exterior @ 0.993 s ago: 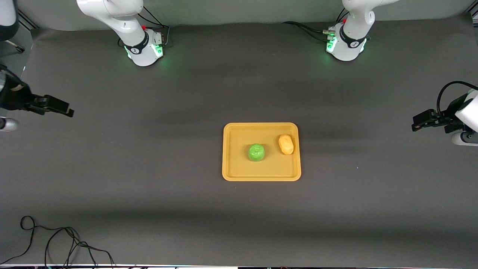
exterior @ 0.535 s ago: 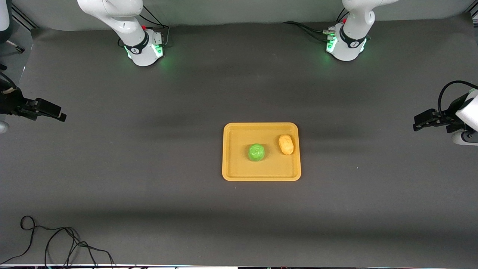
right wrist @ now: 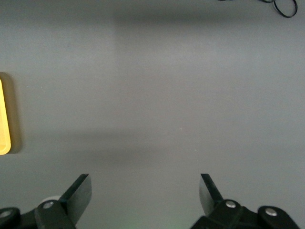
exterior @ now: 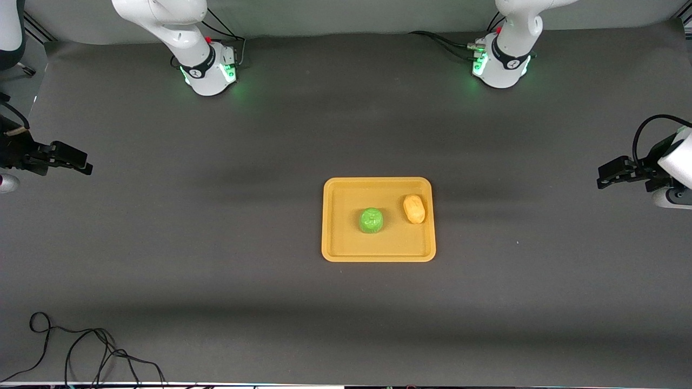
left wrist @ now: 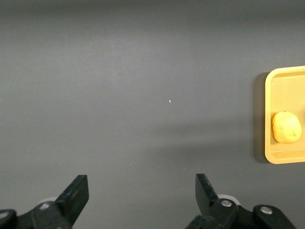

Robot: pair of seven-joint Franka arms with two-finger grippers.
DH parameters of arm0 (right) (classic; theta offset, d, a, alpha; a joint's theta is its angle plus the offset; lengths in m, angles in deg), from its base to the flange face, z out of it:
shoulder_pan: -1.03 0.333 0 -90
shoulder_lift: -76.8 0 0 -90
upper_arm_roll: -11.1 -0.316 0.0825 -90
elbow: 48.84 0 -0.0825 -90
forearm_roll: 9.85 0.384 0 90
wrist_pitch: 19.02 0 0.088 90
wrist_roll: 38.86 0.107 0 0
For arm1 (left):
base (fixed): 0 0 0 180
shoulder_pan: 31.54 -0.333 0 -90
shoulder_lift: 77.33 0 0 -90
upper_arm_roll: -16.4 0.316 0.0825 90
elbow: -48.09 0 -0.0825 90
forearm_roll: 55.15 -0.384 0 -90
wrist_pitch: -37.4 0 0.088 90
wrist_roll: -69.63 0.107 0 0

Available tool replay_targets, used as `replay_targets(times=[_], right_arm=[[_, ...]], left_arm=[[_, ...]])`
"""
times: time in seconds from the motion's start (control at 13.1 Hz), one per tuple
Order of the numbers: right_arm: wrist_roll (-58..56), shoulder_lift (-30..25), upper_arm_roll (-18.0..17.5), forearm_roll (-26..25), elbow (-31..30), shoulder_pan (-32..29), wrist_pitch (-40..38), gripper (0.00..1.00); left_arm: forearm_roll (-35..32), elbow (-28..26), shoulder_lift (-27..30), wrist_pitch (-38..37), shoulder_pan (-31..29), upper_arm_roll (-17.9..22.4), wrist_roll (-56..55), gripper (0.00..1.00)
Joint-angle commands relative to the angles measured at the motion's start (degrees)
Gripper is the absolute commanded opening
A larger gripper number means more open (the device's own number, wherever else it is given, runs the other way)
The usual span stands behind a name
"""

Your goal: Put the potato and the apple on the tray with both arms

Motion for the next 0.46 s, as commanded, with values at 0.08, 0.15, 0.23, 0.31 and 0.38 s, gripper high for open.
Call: replay_targets(times=[0.08,0.15,0.23,0.31,0.38], right_arm=[[-1.72,-0.16,-0.28,-1.31,-0.12,0.02,0.56,1.00],[-1.55,-0.16,-0.28,-1.31,-0.12,0.02,0.56,1.00],[-1.11,-0.16,-0.28,-1.23,0.14,-0.06,0.56,1.00],[-0.76,-0.16,-0.28,-0.97,0.23,0.02,0.48,1.00],[-0.67,-0.16,-0.28,-0.88,0.23,0.02,0.48,1.00]], left_arm=[[-1.15,0.25,0.26,0.05,0.50,0.17,-0.07,1.00],[-1.41,0.08,0.17,0.75,0.50,0.09,-0.07,1.00],[-1.42,-0.10,0.09,1.10,0.59,0.09,-0.07,1.00],[-1.42,-0.10,0.00,1.19,0.59,0.09,-0.15,1.00],[-1.42,-0.10,0.00,1.37,0.67,0.00,-0.24,1.00]])
